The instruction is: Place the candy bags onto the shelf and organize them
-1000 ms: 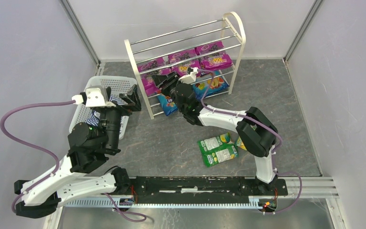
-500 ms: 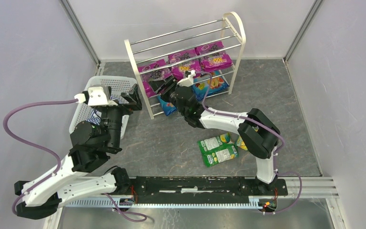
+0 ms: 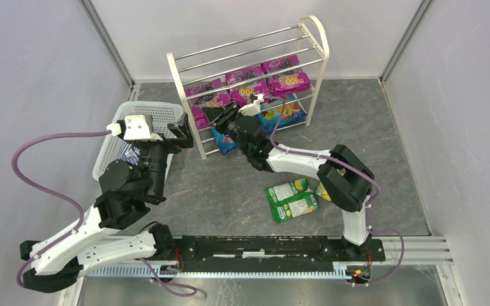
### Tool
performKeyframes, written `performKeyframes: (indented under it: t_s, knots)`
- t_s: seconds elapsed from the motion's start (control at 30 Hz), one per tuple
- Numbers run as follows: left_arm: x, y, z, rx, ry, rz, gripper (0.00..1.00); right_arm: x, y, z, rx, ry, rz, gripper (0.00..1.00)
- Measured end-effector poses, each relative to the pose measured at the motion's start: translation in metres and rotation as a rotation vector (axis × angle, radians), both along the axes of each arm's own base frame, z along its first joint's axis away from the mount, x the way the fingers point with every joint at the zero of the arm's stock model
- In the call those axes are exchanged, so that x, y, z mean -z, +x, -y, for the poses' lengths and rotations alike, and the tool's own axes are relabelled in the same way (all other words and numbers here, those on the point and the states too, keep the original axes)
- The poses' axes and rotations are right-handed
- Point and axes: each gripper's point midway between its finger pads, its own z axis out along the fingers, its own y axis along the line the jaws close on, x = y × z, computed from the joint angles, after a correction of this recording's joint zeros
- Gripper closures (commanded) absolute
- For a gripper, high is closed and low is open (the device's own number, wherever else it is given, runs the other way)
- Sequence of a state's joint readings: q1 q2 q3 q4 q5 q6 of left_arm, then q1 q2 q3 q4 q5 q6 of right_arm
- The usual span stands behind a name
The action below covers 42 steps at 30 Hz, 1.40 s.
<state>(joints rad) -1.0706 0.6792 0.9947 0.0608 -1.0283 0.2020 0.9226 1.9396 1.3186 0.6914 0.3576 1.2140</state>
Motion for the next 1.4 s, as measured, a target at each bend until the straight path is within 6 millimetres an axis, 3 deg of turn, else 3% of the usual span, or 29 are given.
performKeyframes:
  t_s: [0.63,0.87,1.0,1.1,1.27,1.4]
  knots:
    - [0.001,0.001,0.002,0.009,0.011,0.000,0.02,-0.013,0.019,-0.010,0.021,0.013,0.051,0.66]
    - [0.001,0.001,0.002,0.010,0.011,0.000,0.02,-0.003,0.018,-0.008,0.016,0.014,0.037,0.64]
    - [0.001,0.001,0.003,0.011,0.012,0.000,0.02,0.015,0.014,-0.006,0.005,0.006,0.004,0.57]
    - [0.001,0.001,0.003,0.012,0.013,0.000,0.02,0.023,0.012,-0.007,-0.005,-0.010,-0.009,0.44]
    - [0.002,0.002,0.005,0.012,0.018,-0.003,0.02,0.019,0.004,-0.008,-0.047,-0.032,-0.010,0.29]
    - [0.002,0.002,0.005,0.012,0.020,-0.004,0.02,0.021,-0.010,0.000,-0.081,-0.063,-0.024,0.27]
